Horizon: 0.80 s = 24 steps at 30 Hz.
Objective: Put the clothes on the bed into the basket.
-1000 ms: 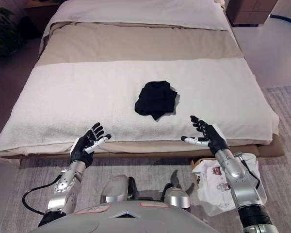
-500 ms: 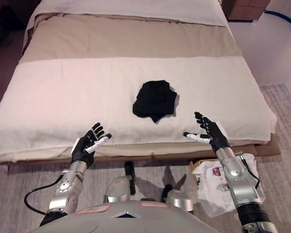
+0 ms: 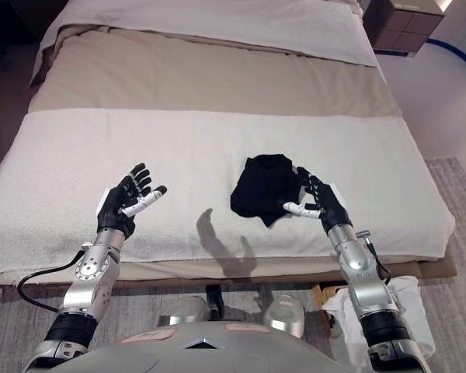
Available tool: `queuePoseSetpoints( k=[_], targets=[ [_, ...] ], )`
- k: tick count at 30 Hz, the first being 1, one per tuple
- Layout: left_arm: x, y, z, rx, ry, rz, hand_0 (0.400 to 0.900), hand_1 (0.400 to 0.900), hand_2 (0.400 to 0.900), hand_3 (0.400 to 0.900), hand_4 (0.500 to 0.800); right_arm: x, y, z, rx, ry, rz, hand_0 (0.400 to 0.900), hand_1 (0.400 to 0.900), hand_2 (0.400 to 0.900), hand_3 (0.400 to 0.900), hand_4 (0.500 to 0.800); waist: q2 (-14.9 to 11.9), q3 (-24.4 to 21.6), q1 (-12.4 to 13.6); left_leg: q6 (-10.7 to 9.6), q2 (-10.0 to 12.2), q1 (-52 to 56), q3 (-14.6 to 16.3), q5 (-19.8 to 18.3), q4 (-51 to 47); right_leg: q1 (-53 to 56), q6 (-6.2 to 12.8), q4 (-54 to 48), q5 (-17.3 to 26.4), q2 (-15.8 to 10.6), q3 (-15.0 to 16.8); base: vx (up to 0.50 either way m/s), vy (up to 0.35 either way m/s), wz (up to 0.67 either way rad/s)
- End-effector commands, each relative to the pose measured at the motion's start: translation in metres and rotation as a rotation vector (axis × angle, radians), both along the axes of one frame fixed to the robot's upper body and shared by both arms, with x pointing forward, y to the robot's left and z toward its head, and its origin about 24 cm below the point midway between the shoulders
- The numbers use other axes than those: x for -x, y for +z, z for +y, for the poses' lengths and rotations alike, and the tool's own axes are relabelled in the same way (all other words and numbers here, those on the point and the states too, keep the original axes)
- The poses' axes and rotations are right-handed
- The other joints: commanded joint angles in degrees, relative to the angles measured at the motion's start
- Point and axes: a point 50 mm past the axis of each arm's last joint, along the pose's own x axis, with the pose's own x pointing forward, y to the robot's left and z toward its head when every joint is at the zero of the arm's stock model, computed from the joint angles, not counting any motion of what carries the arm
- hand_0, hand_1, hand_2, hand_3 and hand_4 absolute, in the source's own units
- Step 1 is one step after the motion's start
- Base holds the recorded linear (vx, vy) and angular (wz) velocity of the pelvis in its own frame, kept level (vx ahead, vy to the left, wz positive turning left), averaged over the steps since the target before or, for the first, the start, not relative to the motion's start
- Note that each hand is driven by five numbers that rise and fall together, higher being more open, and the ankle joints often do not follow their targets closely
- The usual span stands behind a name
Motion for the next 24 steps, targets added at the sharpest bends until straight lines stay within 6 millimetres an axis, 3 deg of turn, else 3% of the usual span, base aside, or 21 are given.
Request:
queuePoseSetpoints(
  k=[1,4,5,8,13,17,24],
  targets=[
    [-0.022,0.048,-0.001,-0.036,-0.043,-0.257,0.9,0.9,0.9,0.9,0.8,-0.031,0.049,-0.005,0.113,0.004,-0.261,0.9,0.9,0.9,0.9,0.8,0.7,0.6,-0.4,-5.4,1.8,-1.4,-3.3,-3.3,0.7,1.0,-1.08,-15.8,6.3,3.2,0.3,0.14,-0.119,0.18],
    [-0.026,0.052,0.0,-0.06,-0.041,-0.27,0.9,0.9,0.9,0.9,0.8,-0.038,0.053,-0.011,0.266,0.011,-0.268,0.9,0.9,0.9,0.9,0.8,0.3,1.1,0.3,-6.5,2.8,-1.3,-3.0,-2.8,-0.2,-0.4,1.04,-27.5,13.8,1.4,0.2,0.12,-0.122,0.18],
    [-0.027,0.053,0.001,-0.063,-0.037,-0.277,0.9,0.9,0.9,0.9,0.8,-0.04,0.054,-0.015,0.321,0.007,-0.27,0.9,0.9,0.9,0.9,0.8,0.1,1.2,0.4,-6.8,2.9,-0.9,-3.5,-3.0,-0.3,-0.8,1.61,-27.9,15.2,1.2,1.5,0.19,-0.108,0.39],
    [-0.037,0.062,-0.003,-0.067,-0.051,-0.311,0.9,0.9,0.9,0.9,0.8,-0.049,0.062,-0.023,0.42,-0.007,-0.28,0.9,0.9,0.9,0.9,0.8,-1.6,0.5,1.0,-7.4,2.0,-0.7,-4.1,-4.4,-0.3,1.4,2.17,-30.4,16.2,1.1,0.3,0.2,-0.126,0.42],
    [-0.049,0.074,-0.011,-0.032,-0.044,-0.372,0.9,0.9,0.9,0.9,0.8,-0.071,0.083,-0.032,0.543,-0.016,-0.308,0.9,0.9,0.9,0.9,0.8,-1.6,1.2,1.5,-8.7,4.3,-3.7,-6.7,-6.1,4.0,0.9,0.65,-27.2,12.0,3.0,-3.2,0.13,-0.191,0.4],
    [-0.056,0.086,-0.022,0.026,-0.056,-0.436,0.9,0.9,0.9,0.9,0.8,-0.088,0.104,-0.031,0.595,-0.033,-0.364,0.9,0.9,0.9,0.9,0.8,-1.2,3.8,1.6,-9.7,6.0,-8.0,-8.3,-6.5,6.9,-1.8,-0.66,-25.3,9.5,4.2,-3.9,0.04,-0.177,0.29],
    [-0.067,0.108,-0.041,0.126,-0.065,-0.549,0.9,0.9,0.9,0.9,0.8,-0.124,0.138,-0.022,0.645,-0.036,-0.413,0.9,0.9,0.9,0.9,0.8,-0.2,10.4,2.8,-10.6,7.0,-17.9,-8.4,-7.6,15.1,-8.0,-2.13,-23.5,9.1,4.7,-3.7,-0.06,-0.076,0.08]
  ],
)
